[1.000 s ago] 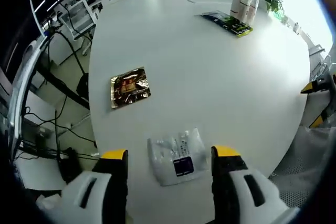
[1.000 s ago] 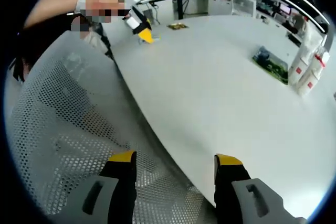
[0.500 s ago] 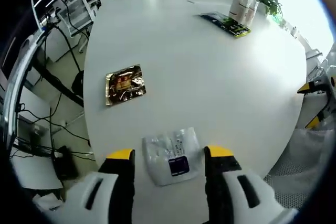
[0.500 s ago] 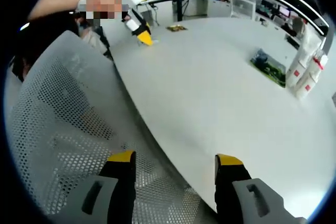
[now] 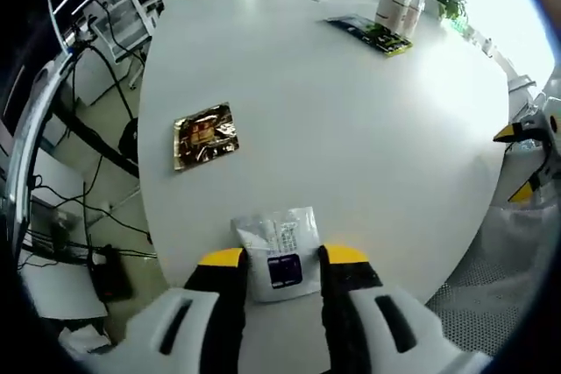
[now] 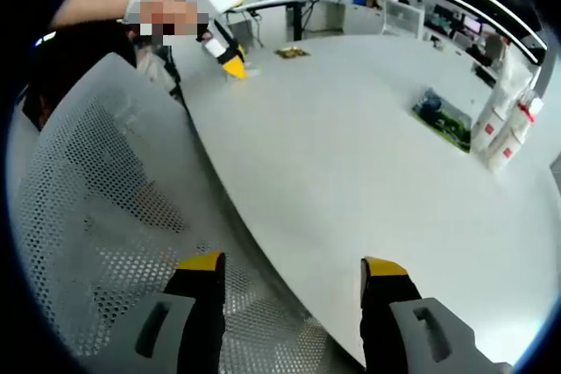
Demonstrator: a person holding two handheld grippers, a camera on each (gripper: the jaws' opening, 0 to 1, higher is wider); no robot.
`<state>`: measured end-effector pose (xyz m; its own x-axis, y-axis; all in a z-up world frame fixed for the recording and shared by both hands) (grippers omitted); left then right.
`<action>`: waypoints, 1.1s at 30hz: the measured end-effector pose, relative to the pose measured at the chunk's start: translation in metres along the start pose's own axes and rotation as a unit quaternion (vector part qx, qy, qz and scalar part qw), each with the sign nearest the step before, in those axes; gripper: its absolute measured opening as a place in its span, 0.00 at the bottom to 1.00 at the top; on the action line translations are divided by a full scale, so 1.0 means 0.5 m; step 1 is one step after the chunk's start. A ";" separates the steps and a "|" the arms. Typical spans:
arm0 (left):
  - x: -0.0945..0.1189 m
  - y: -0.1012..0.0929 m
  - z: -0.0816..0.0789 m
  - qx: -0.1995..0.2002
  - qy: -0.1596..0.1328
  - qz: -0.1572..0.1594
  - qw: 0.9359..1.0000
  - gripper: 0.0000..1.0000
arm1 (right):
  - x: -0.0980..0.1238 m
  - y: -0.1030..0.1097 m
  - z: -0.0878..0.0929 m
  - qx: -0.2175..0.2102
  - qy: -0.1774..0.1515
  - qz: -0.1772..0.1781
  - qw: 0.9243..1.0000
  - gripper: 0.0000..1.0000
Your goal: Arrange the skincare products in the storage area until every visible bottle or jar stands upright without overlapping.
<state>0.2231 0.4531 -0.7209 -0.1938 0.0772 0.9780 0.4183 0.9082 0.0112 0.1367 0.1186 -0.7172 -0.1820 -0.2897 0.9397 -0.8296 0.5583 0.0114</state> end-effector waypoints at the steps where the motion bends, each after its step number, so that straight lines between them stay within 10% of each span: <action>1: 0.001 0.000 0.000 -0.001 0.000 0.001 1.000 0.28 | 0.000 0.000 0.000 0.000 0.000 0.000 1.000 0.62; 5: 0.002 -0.002 0.002 -0.008 0.002 0.004 1.000 0.27 | 0.001 -0.002 -0.001 -0.001 -0.002 0.003 1.000 0.62; 9: 0.003 -0.009 0.009 -0.035 0.013 0.001 0.999 0.02 | 0.002 -0.003 -0.001 -0.001 -0.001 0.004 1.000 0.62; 19: 0.015 -0.033 0.010 -0.027 0.034 0.024 0.999 0.00 | 0.000 -0.003 0.000 -0.002 -0.001 0.003 1.000 0.62; 25: 0.058 -0.135 -0.039 -0.083 -0.034 0.035 0.995 0.00 | 0.002 -0.005 -0.003 -0.005 -0.006 0.005 1.000 0.62; 28: 0.070 -0.223 -0.043 -0.147 -0.063 0.053 0.986 0.00 | 0.004 -0.005 -0.006 -0.008 -0.012 0.003 1.000 0.62; 33: 0.075 -0.348 -0.012 -0.281 -0.109 0.051 0.952 0.00 | 0.015 -0.001 -0.021 -0.021 -0.041 -0.008 0.999 0.64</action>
<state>0.1483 0.2957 -0.6851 -0.2810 0.2928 0.9140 0.8421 0.5320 0.0884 0.1411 0.1241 -0.7065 -0.2135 -0.3600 0.9082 -0.8100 0.5850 0.0415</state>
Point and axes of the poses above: the point that each gripper's makers call its tool centre point, and the gripper's own axes: x roughly backward along the fingers, y roughly to its left, z roughly out of its underside, the point moved 5 cm from there along x, roughly backward along the fingers, and after that the axes turned 13 degrees about y, right-handed, at the moved point
